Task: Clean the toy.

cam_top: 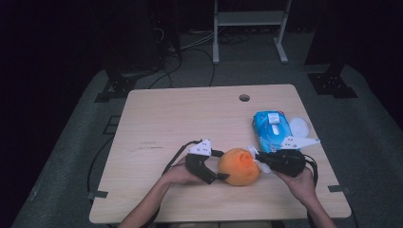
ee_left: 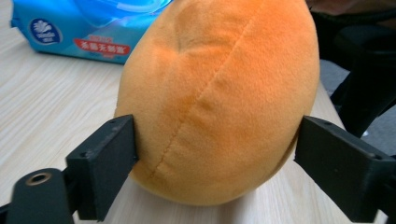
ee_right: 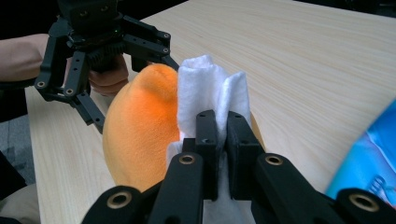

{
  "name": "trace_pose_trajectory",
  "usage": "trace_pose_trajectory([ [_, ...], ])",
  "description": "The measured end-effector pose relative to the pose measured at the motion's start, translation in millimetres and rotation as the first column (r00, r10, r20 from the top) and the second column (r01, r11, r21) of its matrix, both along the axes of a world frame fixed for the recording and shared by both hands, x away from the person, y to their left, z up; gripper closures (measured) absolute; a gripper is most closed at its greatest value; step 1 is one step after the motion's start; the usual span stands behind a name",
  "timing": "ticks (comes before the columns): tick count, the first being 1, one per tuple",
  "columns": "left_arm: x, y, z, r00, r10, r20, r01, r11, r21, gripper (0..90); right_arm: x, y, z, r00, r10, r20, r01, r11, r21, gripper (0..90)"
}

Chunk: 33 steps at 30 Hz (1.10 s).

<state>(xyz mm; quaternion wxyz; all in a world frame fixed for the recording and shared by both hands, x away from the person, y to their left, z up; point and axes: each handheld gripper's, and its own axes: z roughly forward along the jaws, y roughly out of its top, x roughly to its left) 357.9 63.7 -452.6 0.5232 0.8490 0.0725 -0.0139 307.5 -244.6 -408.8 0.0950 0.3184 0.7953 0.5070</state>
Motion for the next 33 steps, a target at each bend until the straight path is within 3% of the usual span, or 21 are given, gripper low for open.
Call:
trace_pose_trajectory([
  [2, 2.0, -3.4, -1.0, 1.0000, -0.002, -0.009, 0.002, 1.0000, -0.001, 12.4, 0.7, -4.3, -2.3, 0.9998, -0.011, -0.014, 0.011, 1.000, 0.015, 83.9],
  [7, -5.3, -3.8, 6.2, 0.9994, 0.027, 0.022, -0.027, 0.9996, -0.005, 37.1, 3.6, 1.7, 2.1, 0.9998, -0.018, -0.006, 0.018, 0.999, 0.042, 84.0],
  [10, -9.8, 0.7, 16.4, 0.9966, 0.063, 0.053, -0.063, 0.9980, -0.010, 38.4, 6.4, 4.9, 6.9, 0.9999, -0.016, 0.004, 0.015, 0.998, 0.055, 84.1],
  [14, -10.2, 17.6, 38.0, 0.9835, 0.132, 0.123, -0.132, 0.9912, -0.007, 38.6, 18.2, 17.9, 20.4, 0.9992, -0.013, 0.037, 0.010, 0.997, 0.075, 84.1],
  [15, -9.3, 25.7, 44.7, 0.9744, 0.159, 0.158, -0.163, 0.9865, 0.013, 38.6, 25.5, 25.8, 23.0, 0.9990, -0.008, 0.043, 0.004, 0.997, 0.074, 84.1],
  [16, -9.3, 25.7, 44.7, 0.9744, 0.159, 0.158, -0.163, 0.9865, 0.013, 38.6, 25.5, 25.8, 23.0, 0.9990, -0.008, 0.043, 0.004, 0.997, 0.074, 84.1],
  [17, -7.5, 35.5, 48.9, 0.9631, 0.198, 0.182, -0.209, 0.9770, 0.042, 38.6, 35.3, 36.0, 22.0, 0.9993, -0.002, 0.037, -0.001, 0.997, 0.076, 84.1],
  [19, -6.6, 38.8, 49.2, 0.9595, 0.207, 0.191, -0.221, 0.9738, 0.054, 38.6, 41.6, 42.5, 19.9, 0.9996, 0.003, 0.028, -0.005, 0.997, 0.074, 84.1],
  [20, -5.9, 43.0, 47.9, 0.9536, 0.225, 0.200, -0.243, 0.9675, 0.070, 38.7, 52.1, 51.4, 15.0, 0.9999, 0.010, 0.006, -0.011, 0.997, 0.073, 84.1],
  [21, -5.7, 46.4, 43.1, 0.9447, 0.256, 0.205, -0.281, 0.9543, 0.102, 38.7, 55.9, 54.0, 12.7, 0.9999, 0.013, -0.007, -0.013, 0.997, 0.071, 84.1],
  [22, -5.7, 46.4, 43.1, 0.9447, 0.256, 0.205, -0.281, 0.9543, 0.102, 38.8, 55.9, 54.0, 12.7, 0.9999, 0.013, -0.007, -0.013, 0.997, 0.071, 84.1],
  [23, -6.1, 46.2, 34.9, 0.9393, 0.278, 0.201, -0.310, 0.9381, 0.154, 38.8, 65.9, 59.8, 4.2, 0.9989, 0.019, -0.044, -0.016, 0.998, 0.054, 84.1],
  [26, -10.0, 44.1, 28.2, 0.9345, 0.298, 0.195, -0.328, 0.9328, 0.149, 39.2, 70.1, 59.5, 0.2, 0.9978, 0.019, -0.064, -0.015, 0.998, 0.061, 84.1],
  [27, -13.7, 40.8, 28.8, 0.9270, 0.317, 0.200, -0.349, 0.9243, 0.154, 39.2, 68.3, 56.4, 5.3, 0.9985, 0.012, -0.053, -0.008, 0.997, 0.077, 84.0],
  [29, -14.7, 39.1, 29.1, 0.9242, 0.326, 0.200, -0.358, 0.9211, 0.154, 39.1, 66.9, 54.6, 9.5, 0.9989, 0.016, -0.045, -0.012, 0.996, 0.093, 84.1],
  [31, -17.4, 31.9, 31.1, 0.9165, 0.344, 0.204, -0.378, 0.9112, 0.163, 38.3, 63.0, 54.9, 22.0, 0.9992, 0.032, -0.026, -0.028, 0.993, 0.119, 84.0],
  [33, -19.2, 28.5, 31.9, 0.9162, 0.345, 0.204, -0.380, 0.9090, 0.171, 37.3, 62.2, 58.8, 27.1, 0.9988, 0.046, -0.017, -0.044, 0.992, 0.121, 84.0],
])
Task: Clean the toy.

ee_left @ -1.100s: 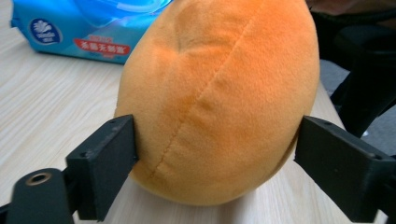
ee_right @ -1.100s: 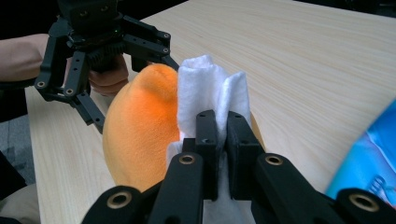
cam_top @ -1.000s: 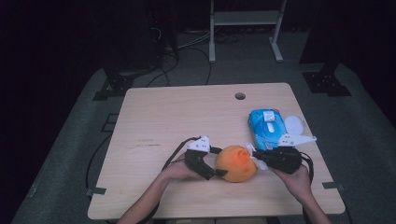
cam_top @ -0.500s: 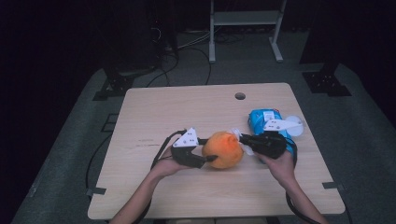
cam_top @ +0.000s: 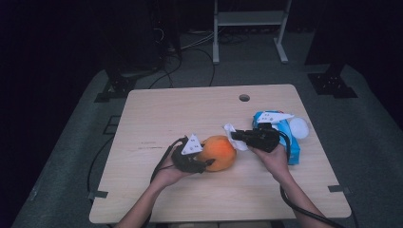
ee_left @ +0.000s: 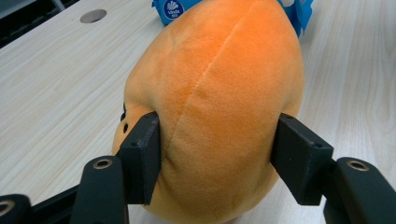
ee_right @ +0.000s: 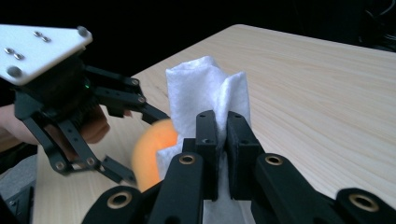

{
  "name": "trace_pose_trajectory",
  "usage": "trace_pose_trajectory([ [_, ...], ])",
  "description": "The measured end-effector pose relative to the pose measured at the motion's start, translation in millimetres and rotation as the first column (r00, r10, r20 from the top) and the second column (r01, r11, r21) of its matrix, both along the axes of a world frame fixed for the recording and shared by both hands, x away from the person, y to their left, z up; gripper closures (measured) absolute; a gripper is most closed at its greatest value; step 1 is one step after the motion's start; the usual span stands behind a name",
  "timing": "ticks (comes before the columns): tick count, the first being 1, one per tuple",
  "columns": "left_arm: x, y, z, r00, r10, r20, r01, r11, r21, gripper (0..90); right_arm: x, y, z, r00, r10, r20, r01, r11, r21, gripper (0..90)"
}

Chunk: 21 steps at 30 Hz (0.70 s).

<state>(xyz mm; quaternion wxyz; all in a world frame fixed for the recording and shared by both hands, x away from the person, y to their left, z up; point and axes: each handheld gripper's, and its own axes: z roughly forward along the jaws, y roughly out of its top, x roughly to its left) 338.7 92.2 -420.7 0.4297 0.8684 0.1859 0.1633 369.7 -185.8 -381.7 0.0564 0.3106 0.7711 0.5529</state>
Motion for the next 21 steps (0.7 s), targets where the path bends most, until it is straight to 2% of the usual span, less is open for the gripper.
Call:
trace_pose_trajectory([
  [1, 0.0, 0.0, 0.0, 1.0000, 0.000, 0.000, 0.000, 1.0000, 0.000, 36.5, 0.0, 0.0, 0.0, 1.0000, 0.000, 0.000, 0.000, 1.000, 0.000, 84.0],
  [3, -3.1, -3.1, -0.3, 1.0000, -0.005, 0.001, 0.005, 1.0000, 0.005, 35.4, 1.2, 6.9, -2.7, 0.9998, 0.013, -0.015, -0.014, 0.999, -0.029, 84.0],
  [4, -5.9, -3.1, -0.5, 0.9996, -0.027, -0.007, 0.027, 0.9996, 0.011, 34.8, 2.0, 7.7, -6.2, 0.9995, 0.015, -0.028, -0.016, 0.999, -0.039, 84.0],
  [5, -7.2, -2.0, -0.1, 0.9989, -0.044, -0.018, 0.045, 0.9990, 0.007, 34.1, 2.7, 7.5, -10.1, 0.9990, 0.015, -0.043, -0.017, 0.999, -0.044, 84.0],
  [6, -8.7, -0.4, 0.8, 0.9975, -0.059, -0.039, 0.058, 0.9982, -0.015, 33.5, 2.7, 6.7, -14.3, 0.9980, 0.018, -0.061, -0.021, 0.999, -0.043, 83.9],
  [7, -8.7, -0.4, 0.8, 0.9975, -0.059, -0.039, 0.058, 0.9982, -0.015, 32.9, 2.7, 6.7, -14.3, 0.9980, 0.018, -0.061, -0.021, 0.999, -0.043, 83.9],
  [8, -9.6, 4.6, 6.1, 0.9931, -0.090, -0.076, 0.087, 0.9954, -0.040, 30.9, -0.1, 5.7, -22.0, 0.9955, 0.036, -0.087, -0.040, 0.998, -0.045, 83.9],
  [9, -9.6, 4.6, 6.1, 0.9931, -0.090, -0.076, 0.087, 0.9954, -0.040, 29.5, -0.1, 5.7, -22.0, 0.9955, 0.036, -0.087, -0.040, 0.998, -0.045, 83.9],
  [10, -9.1, 9.2, 12.8, 0.9903, -0.109, -0.086, 0.104, 0.9924, -0.066, 29.4, -6.4, 3.9, -26.4, 0.9946, 0.048, -0.092, -0.051, 0.998, -0.040, 83.9],
  [11, -9.1, 9.2, 12.8, 0.9903, -0.109, -0.086, 0.104, 0.9924, -0.066, 29.3, -9.9, 2.6, -27.4, 0.9945, 0.050, -0.092, -0.053, 0.998, -0.041, 83.9],
  [12, -6.9, 11.1, 20.7, 0.9889, -0.120, -0.088, 0.111, 0.9884, -0.104, 28.9, -12.9, 1.1, -28.7, 0.9944, 0.054, -0.091, -0.058, 0.998, -0.039, 83.9],
  [13, -6.9, 11.1, 20.7, 0.9889, -0.120, -0.088, 0.111, 0.9884, -0.104, 28.9, -12.9, 1.1, -28.7, 0.9944, 0.054, -0.091, -0.058, 0.998, -0.039, 83.9],
  [14, -5.4, 10.3, 24.2, 0.9895, -0.119, -0.083, 0.108, 0.9868, -0.120, 29.0, -19.8, -1.6, -31.2, 0.9938, 0.060, -0.094, -0.064, 0.997, -0.038, 83.9],
  [17, 1.9, 4.0, 31.6, 0.9895, -0.126, -0.070, 0.117, 0.9850, -0.127, 29.4, -26.5, -2.8, -33.4, 0.9933, 0.072, -0.090, -0.076, 0.996, -0.044, 83.9],
  [18, 8.6, -2.1, 33.3, 0.9882, -0.135, -0.073, 0.125, 0.9839, -0.127, 29.5, -33.3, -3.8, -34.4, 0.9926, 0.080, -0.091, -0.085, 0.995, -0.046, 83.9],
  [21, 14.4, -6.5, 32.4, 0.9855, -0.144, -0.090, 0.131, 0.9813, -0.141, 29.4, -37.8, -4.5, -36.0, 0.9920, 0.091, -0.088, -0.095, 0.994, -0.047, 83.9],
])
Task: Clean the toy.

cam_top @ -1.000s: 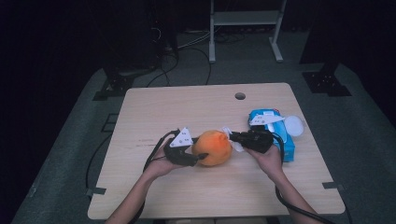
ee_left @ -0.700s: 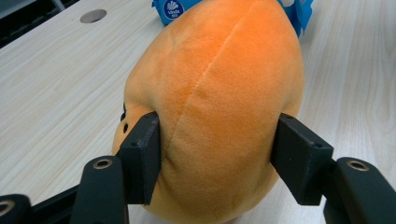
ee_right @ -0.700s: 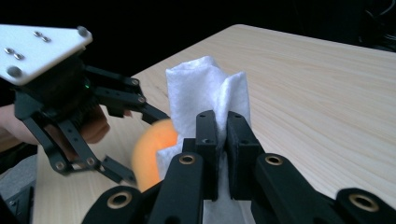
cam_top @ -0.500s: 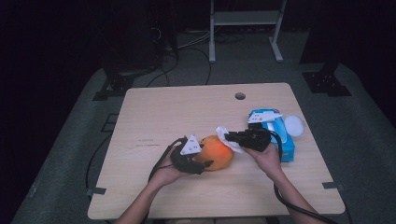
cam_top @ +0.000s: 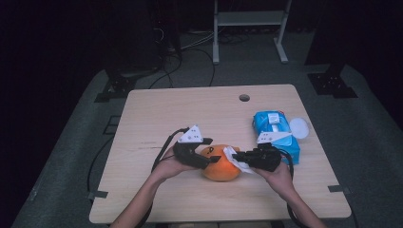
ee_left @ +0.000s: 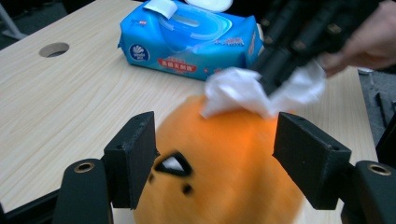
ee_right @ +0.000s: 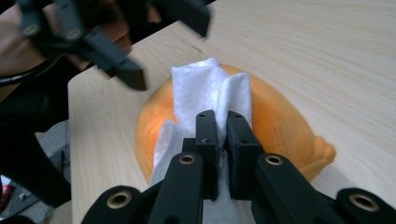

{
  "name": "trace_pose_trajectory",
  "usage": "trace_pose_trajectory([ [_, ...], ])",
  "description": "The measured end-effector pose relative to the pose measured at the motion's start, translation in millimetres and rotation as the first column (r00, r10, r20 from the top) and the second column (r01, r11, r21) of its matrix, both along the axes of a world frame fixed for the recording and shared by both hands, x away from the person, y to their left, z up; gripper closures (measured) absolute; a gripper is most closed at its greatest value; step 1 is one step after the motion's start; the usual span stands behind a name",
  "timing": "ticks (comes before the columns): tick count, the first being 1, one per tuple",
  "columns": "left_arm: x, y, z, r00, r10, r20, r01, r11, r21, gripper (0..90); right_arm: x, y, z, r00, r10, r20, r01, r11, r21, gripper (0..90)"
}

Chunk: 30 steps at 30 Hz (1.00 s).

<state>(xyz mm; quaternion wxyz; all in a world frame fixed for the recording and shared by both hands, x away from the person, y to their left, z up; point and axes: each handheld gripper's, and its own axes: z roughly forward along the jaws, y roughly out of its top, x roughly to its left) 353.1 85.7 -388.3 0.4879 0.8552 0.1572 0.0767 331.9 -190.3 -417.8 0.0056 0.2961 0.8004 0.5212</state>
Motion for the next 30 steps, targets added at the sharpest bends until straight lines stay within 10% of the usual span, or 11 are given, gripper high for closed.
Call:
trace_pose_trajectory([
  [9, 9.2, -13.5, -20.4, 0.9902, -0.077, -0.116, 0.083, 0.9954, 0.048, 19.4, -14.7, -9.2, -9.2, 0.9993, 0.032, -0.019, -0.032, 0.999, -0.005, 83.8],
  [22, 5.5, -28.9, -25.4, 0.9825, -0.141, -0.121, 0.152, 0.9849, 0.083, 12.6, -22.1, -13.1, -13.4, 0.9982, 0.054, -0.024, -0.055, 0.998, -0.019, 83.8],
  [30, 2.1, -14.5, -32.3, 0.9804, -0.148, -0.130, 0.156, 0.9860, 0.058, 17.9, -27.1, -37.5, -14.1, 0.9985, 0.024, -0.049, -0.021, 0.997, 0.072, 83.8],
])
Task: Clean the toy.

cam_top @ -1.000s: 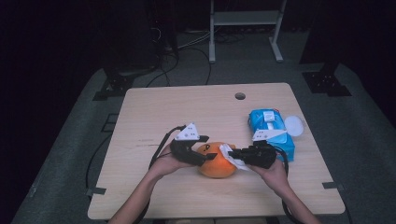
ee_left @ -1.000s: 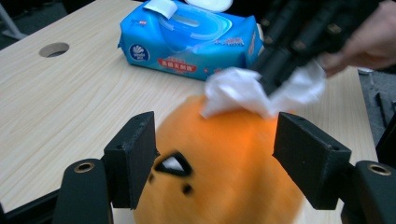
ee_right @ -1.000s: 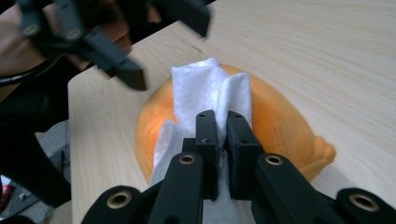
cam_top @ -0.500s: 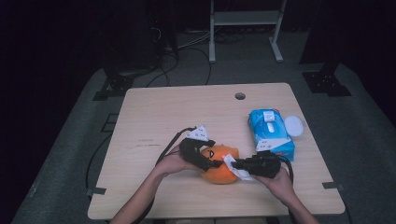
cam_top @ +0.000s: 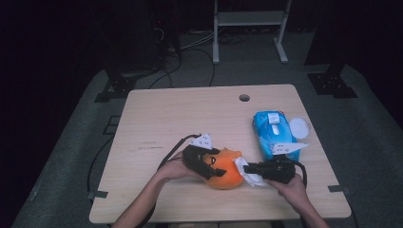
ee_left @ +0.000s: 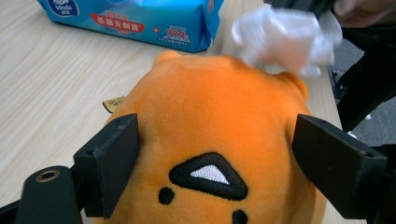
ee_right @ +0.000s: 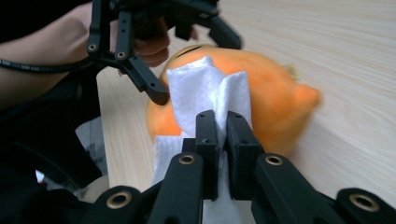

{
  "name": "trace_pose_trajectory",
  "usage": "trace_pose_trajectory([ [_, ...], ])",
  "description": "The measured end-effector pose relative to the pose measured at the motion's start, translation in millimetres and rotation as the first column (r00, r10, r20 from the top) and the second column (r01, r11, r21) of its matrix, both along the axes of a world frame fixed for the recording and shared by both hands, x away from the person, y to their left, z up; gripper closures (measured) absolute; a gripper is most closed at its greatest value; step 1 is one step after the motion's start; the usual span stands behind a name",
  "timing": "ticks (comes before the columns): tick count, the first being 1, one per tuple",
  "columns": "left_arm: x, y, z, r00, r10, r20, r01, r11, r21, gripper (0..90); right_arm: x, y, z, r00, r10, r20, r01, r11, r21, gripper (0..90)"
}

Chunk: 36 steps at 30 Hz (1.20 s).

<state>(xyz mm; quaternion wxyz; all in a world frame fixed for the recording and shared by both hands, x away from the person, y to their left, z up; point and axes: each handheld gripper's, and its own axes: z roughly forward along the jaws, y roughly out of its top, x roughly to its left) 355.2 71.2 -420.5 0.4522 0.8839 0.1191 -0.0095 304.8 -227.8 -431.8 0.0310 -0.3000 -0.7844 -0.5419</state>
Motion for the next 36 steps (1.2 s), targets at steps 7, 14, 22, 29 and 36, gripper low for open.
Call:
trace_pose_trajectory([
  [7, -11.8, -0.6, 0.2, 0.9959, 0.028, 0.087, -0.029, 0.9995, 0.012, 48.2, -2.9, -23.5, 4.0, 0.9982, -0.060, 0.008, 0.060, 0.998, 0.010, 83.5],
  [14, -10.6, -6.0, 14.5, 0.9804, 0.082, 0.179, -0.081, 0.9966, -0.016, 54.1, -3.7, -35.8, 13.1, 0.9942, -0.099, 0.042, 0.099, 0.995, 0.005, 83.5],
  [22, 6.9, 9.9, 14.3, 0.9552, 0.200, 0.218, -0.199, 0.9796, -0.029, 52.2, -6.5, -47.7, 17.2, 0.9872, -0.134, 0.085, 0.141, 0.987, -0.079, 83.5],
  [29, 9.7, 16.0, 4.8, 0.9591, 0.215, 0.184, -0.212, 0.9767, -0.036, 45.1, -7.8, -59.4, -3.1, 0.9822, -0.161, 0.097, 0.179, 0.957, -0.227, 81.6],
  [36, 9.7, 15.6, 6.4, 0.9626, 0.207, 0.175, -0.206, 0.9783, -0.023, 39.0, -9.6, -69.7, -14.1, 0.9815, -0.174, 0.081, 0.188, 0.950, -0.248, 75.8],
])
